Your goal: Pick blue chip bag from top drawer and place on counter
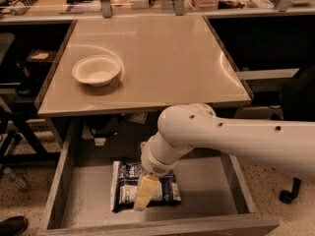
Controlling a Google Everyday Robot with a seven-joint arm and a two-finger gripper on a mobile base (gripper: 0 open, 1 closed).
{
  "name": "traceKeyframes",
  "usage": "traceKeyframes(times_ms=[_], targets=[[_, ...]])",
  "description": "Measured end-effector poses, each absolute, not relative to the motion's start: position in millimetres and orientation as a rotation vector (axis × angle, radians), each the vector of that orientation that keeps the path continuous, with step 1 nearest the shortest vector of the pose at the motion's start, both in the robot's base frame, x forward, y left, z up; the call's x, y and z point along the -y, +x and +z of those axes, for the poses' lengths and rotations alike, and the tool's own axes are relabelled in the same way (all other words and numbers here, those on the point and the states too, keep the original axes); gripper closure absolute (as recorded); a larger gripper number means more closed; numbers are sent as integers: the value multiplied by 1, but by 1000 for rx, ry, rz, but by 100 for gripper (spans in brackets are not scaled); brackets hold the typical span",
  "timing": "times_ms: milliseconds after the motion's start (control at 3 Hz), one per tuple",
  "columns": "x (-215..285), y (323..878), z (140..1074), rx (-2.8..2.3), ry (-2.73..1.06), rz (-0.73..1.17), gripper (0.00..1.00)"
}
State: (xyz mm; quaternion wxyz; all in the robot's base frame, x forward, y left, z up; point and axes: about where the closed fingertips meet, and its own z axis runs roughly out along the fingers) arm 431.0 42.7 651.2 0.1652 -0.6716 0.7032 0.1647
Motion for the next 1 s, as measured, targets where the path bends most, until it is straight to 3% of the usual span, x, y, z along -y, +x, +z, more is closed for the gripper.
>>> traceKeyframes(times_ms=[1000], targets=[[-38,436,610,-2043,-1861,524,0]])
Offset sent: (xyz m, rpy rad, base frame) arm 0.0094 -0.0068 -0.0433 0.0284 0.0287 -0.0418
